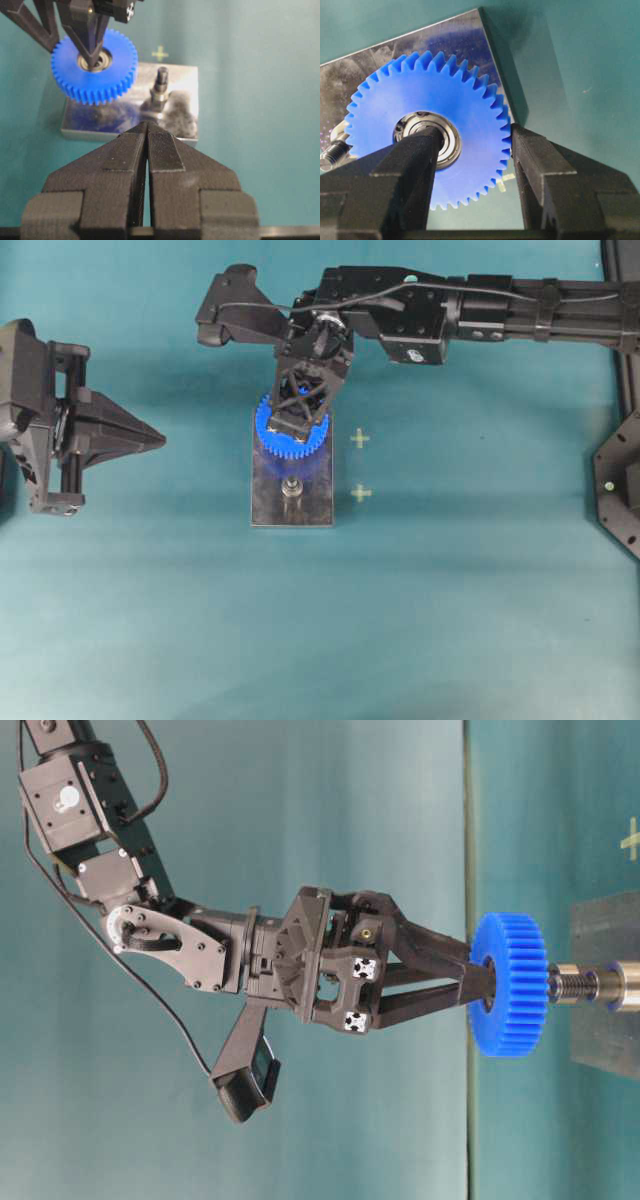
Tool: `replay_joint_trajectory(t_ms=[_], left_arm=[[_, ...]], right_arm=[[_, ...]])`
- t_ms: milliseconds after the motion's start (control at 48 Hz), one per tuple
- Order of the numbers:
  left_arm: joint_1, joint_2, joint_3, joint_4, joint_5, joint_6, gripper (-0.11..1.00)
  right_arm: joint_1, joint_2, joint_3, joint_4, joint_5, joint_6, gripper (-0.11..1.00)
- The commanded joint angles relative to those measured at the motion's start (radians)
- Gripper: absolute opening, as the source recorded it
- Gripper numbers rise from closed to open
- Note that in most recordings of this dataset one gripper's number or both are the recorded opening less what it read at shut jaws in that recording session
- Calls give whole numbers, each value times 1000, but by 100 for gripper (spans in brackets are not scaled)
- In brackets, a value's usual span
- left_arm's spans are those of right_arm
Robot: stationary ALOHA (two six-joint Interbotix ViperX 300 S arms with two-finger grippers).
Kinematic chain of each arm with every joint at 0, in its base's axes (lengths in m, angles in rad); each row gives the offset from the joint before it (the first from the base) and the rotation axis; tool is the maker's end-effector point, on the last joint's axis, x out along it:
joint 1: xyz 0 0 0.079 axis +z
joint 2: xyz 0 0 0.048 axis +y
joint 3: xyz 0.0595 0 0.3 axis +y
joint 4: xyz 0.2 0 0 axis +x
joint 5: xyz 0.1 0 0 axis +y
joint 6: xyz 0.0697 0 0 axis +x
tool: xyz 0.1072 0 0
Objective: Fit the large gear onto the shaft.
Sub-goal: 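Lower the blue gear onto the upper shaft with the right gripper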
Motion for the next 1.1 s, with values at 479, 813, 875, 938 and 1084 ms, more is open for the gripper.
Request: replay_joint_trajectory(t_ms=[479, 813, 875, 938, 1084], left_arm=[[-14, -2, -12, 2, -6, -3, 0], [-14, -2, -11, 2, -6, -3, 0], [-12, -3, -11, 3, -6, -3, 0], [-14, -3, -11, 2, -6, -5, 0], [-14, -2, -12, 2, -5, -6, 0]], right_arm=[[18, -20, -37, 2, 11, 9, 75], [58, -2, -43, 2, 25, 8, 75], [57, 5, -41, 0, 25, 8, 75], [57, 12, -41, -2, 23, 6, 75], [52, 21, -41, -6, 25, 5, 75]])
